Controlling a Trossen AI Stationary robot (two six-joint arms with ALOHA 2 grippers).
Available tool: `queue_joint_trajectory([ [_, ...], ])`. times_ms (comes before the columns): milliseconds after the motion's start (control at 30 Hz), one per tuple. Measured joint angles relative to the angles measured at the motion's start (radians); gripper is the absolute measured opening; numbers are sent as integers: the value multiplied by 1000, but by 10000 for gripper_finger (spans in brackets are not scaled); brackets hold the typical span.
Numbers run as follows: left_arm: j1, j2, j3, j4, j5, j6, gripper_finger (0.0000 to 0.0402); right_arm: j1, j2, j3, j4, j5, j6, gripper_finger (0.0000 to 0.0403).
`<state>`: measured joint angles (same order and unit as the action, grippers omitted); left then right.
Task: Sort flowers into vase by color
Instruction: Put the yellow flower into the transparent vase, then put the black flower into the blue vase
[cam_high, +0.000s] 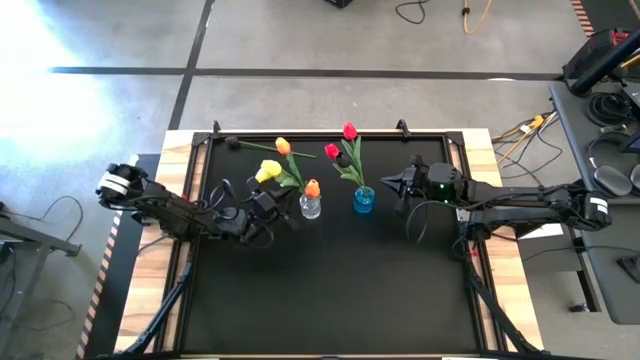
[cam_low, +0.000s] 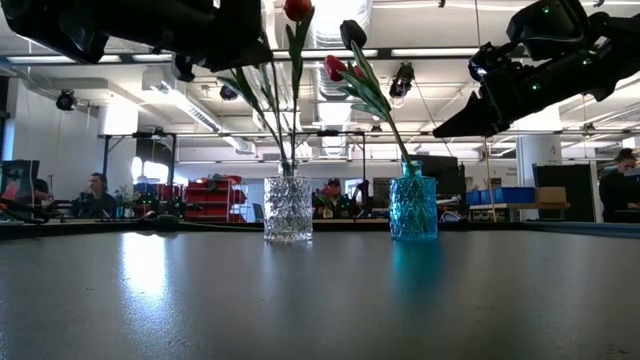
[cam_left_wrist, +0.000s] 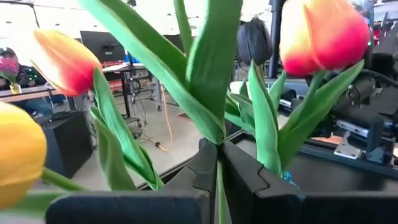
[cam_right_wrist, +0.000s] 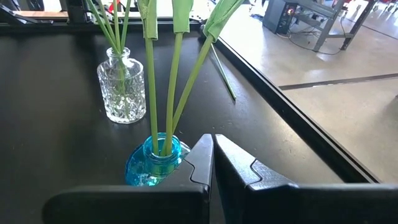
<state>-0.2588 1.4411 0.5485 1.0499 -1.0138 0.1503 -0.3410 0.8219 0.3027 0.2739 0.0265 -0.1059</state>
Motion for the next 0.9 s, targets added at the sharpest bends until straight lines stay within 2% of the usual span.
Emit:
queue_joint_trajectory([
  [233, 0, -18, 48, -84, -80, 67, 39, 0, 0, 0, 0, 0, 0, 9],
  [400, 12, -18, 103, -301, -79, -38, 53, 0, 0, 0, 0, 0, 0, 9],
  [633, 21, -18, 182, -567, -79, -182, 26, 0, 0, 0, 0, 0, 0, 9],
  [733, 21, -18, 188, -604, -79, -217, 6, 0, 0, 0, 1, 0, 0, 9],
  [900, 25, -19, 165, -608, -86, -267, 2, 0, 0, 0, 1, 0, 0, 9],
])
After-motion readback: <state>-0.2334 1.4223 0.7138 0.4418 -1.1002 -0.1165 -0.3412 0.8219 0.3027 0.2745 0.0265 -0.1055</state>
